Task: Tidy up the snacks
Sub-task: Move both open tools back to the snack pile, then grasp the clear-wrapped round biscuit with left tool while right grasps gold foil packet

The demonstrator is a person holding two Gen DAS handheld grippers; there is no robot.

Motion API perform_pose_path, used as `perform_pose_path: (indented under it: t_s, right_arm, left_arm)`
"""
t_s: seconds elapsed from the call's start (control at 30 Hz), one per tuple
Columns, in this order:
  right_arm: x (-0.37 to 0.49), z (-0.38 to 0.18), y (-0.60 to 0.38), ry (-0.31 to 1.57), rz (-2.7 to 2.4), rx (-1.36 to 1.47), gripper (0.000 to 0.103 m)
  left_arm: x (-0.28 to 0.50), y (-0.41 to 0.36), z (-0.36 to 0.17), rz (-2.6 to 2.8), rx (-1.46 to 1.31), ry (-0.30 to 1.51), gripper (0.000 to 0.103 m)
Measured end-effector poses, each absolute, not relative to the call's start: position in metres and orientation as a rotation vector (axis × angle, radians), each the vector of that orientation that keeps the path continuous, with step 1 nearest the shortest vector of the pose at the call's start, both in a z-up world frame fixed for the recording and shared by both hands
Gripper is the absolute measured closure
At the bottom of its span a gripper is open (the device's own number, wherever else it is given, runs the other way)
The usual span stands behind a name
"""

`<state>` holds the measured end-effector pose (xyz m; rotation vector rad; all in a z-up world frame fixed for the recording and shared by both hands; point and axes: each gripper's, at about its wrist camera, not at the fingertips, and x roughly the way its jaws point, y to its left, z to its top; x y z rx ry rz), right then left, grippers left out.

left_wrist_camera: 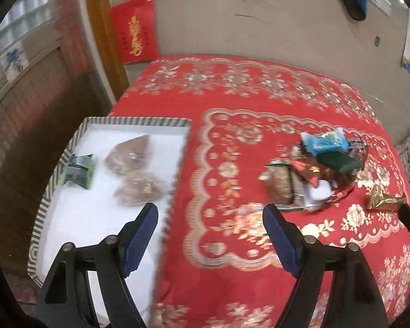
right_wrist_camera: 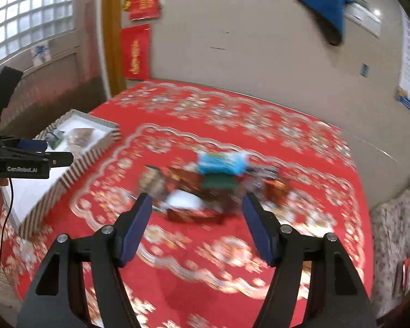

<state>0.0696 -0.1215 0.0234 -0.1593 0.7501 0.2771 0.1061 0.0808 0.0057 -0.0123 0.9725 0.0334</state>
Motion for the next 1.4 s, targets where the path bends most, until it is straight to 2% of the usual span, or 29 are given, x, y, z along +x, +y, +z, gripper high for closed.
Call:
perform_pose_path:
  t_s: [0.13, 0.57, 1.13, 1.4]
  right_arm:
    - [0.056, 0.024, -0.166, 0.743, 0.23, -0.143, 0.026]
    - [0.056, 0.012, -0.236, 0.78, 0.203, -0.007, 0.026]
    - [0.068, -0.002, -0.243, 0.826, 0.181, 0.004, 0.026]
    - [0.07, -0.003, -0.247, 0.828, 0.18, 0.016, 0.026]
  left_arm:
    - [0.107, 0.05, -0.001, 0.025, 0.002, 0.973, 0.022]
    - [0.132, 0.011, -0.034, 0.017, 0.032, 1.035, 0.022]
    - [0.173, 0.019, -0.06, 0.002, 0.001, 1.118, 0.023]
    - [0.184, -0.003, -0.068, -0.047, 0.021, 1.162, 0.022]
